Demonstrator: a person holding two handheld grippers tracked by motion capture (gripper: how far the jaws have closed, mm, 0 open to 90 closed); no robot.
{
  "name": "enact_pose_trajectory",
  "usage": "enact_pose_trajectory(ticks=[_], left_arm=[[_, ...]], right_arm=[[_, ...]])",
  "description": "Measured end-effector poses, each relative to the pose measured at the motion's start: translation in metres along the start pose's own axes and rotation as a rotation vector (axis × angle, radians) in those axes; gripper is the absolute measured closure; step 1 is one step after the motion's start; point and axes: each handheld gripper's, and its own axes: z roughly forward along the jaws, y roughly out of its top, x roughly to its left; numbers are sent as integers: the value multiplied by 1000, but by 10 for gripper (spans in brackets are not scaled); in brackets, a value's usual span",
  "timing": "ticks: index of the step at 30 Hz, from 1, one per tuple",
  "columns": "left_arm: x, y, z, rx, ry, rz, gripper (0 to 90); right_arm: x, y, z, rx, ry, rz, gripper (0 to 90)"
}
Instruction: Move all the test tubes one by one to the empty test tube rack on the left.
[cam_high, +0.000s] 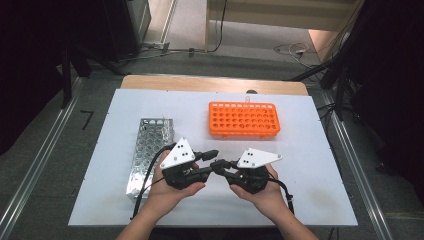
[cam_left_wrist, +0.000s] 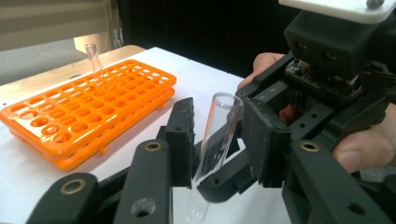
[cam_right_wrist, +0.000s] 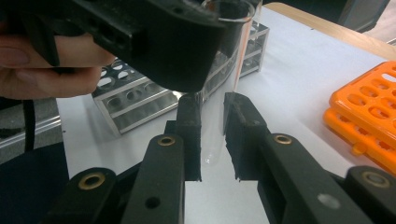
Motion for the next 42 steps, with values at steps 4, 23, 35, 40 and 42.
enact_pose_trajectory(ticks=[4,23,35,40,42], left_arm=[[-2,0,1,1,-7,6,675],[1,2,-3,1,21,14,756],[14,4,-14,-18,70,-15,757],[21,3,-20,-22,86,-20,757],[23,3,-22,-25,93,-25,757]], right_arm=[[4,1,1,4,12,-11,743],[5,2,4,-3,34,-6,730],[-3,2,-5,-42,23,16,298],[-15,1,-13,-60,18,35,168],[-21,0,-16,-70,8,45,145]])
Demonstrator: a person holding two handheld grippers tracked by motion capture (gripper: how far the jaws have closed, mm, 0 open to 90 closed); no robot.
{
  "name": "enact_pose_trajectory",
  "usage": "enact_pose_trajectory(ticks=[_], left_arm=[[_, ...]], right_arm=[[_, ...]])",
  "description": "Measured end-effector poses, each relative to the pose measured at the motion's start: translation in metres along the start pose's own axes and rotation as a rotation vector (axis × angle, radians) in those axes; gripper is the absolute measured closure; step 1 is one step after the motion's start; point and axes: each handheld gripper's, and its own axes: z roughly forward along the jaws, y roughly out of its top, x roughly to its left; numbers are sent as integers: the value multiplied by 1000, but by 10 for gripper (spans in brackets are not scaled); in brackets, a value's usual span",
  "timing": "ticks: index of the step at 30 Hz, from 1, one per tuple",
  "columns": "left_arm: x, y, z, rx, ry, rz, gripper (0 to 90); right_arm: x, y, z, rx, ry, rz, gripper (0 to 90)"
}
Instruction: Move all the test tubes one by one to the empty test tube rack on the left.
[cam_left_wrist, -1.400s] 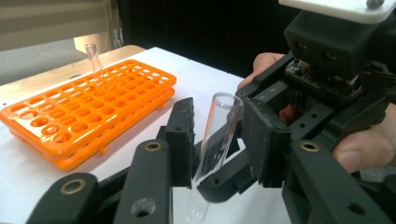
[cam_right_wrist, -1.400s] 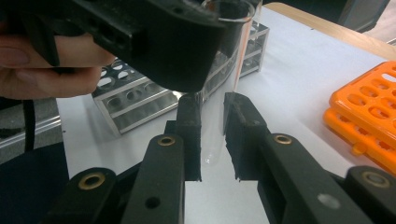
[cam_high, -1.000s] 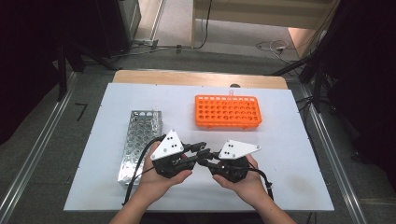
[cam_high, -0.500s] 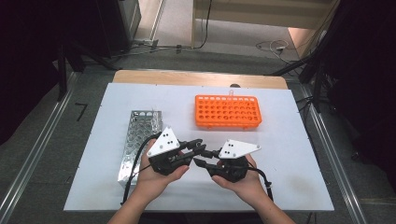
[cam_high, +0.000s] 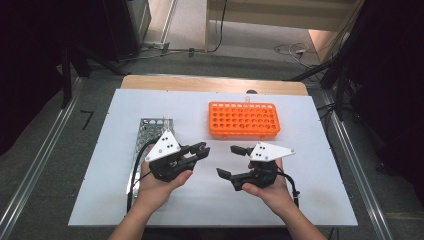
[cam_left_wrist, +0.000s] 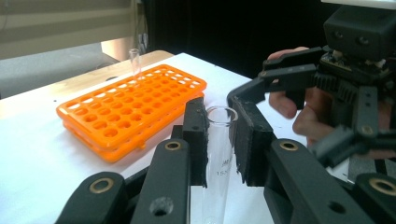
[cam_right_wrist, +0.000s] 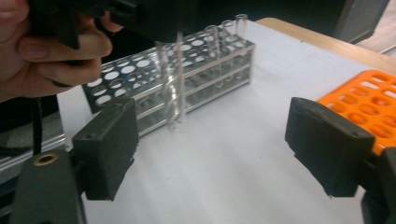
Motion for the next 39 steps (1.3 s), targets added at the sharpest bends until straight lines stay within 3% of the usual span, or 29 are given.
enact_pose_trajectory(ticks=[9,21,30,39], left_arm=[[13,1,-12,-14,44,-8,757],[35,1,-31,-44,119,-34,757],[56,-1,-43,-70,214,-43,758],[75,-11,-42,-84,333,-43,758]], right_arm=[[-21,-4,-12,-15,-37,35,0],[-36,-12,-17,-5,-55,49,0],[-44,-16,-20,-7,-69,63,0],[-51,-20,-24,-9,-80,72,0]])
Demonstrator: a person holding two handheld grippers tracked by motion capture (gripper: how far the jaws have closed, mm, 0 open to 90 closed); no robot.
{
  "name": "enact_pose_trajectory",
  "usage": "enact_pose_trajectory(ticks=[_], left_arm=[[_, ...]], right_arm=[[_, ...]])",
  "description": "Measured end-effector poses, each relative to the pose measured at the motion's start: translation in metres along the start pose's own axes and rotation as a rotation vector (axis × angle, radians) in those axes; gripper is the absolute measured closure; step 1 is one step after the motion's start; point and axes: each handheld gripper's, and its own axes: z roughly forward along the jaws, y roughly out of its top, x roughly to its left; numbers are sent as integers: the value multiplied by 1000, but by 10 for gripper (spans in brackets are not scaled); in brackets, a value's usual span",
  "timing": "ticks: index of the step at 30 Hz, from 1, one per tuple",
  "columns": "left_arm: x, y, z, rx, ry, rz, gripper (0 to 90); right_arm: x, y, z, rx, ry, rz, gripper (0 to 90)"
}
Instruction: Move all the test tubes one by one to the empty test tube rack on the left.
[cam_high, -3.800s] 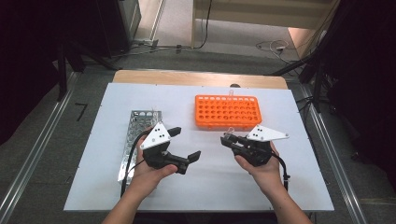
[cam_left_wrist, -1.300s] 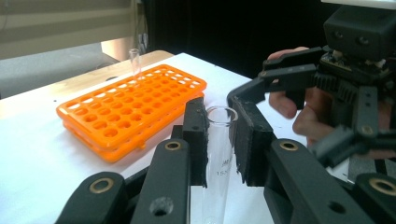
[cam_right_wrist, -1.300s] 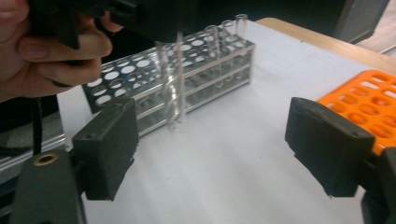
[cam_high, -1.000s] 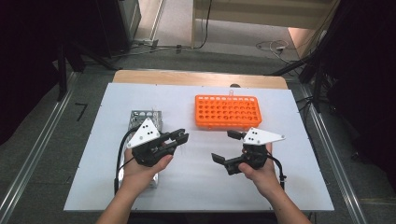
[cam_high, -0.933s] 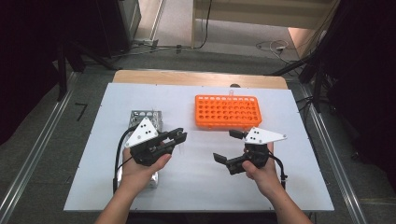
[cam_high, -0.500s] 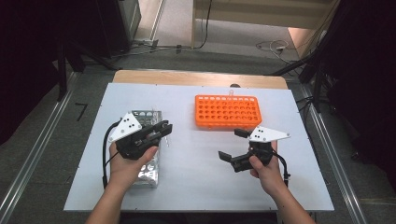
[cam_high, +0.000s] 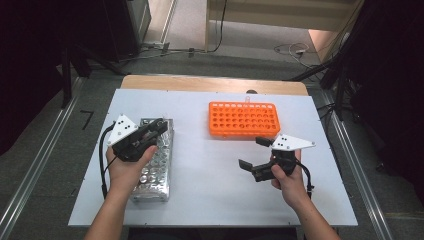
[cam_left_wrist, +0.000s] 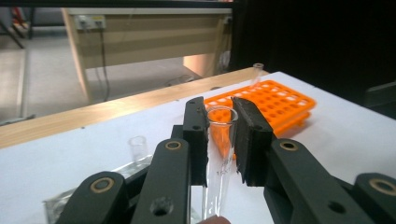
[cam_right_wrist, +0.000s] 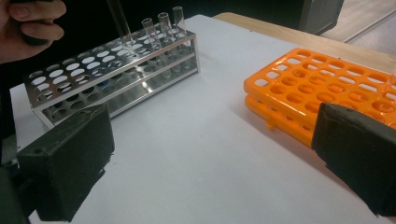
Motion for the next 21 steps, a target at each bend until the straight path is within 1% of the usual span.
enact_pose_trajectory(ticks=[2,10,15,21], left_arm=[[3,-2,2,-3,22,11,758],[8,-13,12,14,58,11,758],[9,-17,15,33,60,7,758],[9,-19,18,84,62,-3,757]], right_arm=[[-1,0,0,-2,1,1,0],[-2,-1,-1,-5,3,2,0],[-2,-1,-1,-3,0,4,0],[-1,-1,-1,-3,0,2,0]])
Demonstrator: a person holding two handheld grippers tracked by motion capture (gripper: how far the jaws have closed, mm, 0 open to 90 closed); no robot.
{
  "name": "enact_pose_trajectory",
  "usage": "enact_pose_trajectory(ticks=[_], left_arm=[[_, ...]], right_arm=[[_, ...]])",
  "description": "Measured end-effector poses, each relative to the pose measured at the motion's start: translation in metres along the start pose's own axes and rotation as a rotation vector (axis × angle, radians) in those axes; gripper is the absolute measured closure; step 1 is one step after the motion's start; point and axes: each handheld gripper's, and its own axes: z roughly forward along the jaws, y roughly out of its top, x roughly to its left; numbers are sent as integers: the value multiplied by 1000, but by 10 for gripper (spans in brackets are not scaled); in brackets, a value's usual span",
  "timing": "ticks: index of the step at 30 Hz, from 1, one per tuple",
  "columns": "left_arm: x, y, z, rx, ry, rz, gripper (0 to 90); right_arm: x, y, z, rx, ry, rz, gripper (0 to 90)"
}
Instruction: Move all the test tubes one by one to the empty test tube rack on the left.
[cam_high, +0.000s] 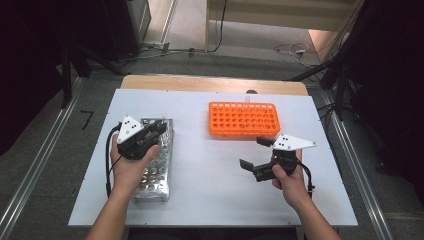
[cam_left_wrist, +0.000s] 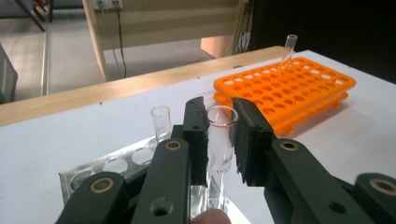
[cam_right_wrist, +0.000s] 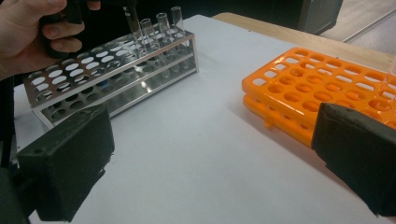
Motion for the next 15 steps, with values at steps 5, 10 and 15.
enact_pose_trajectory(ticks=[5,10,15], left_arm=[[0,-2,2,50,0,-6,755],[-1,-2,5,116,14,-20,754],[-2,-4,9,178,21,-20,753]], right_arm=[[-1,0,0,-1,-1,5,0],[-1,0,0,-2,-6,5,0],[0,0,0,2,-7,4,0]])
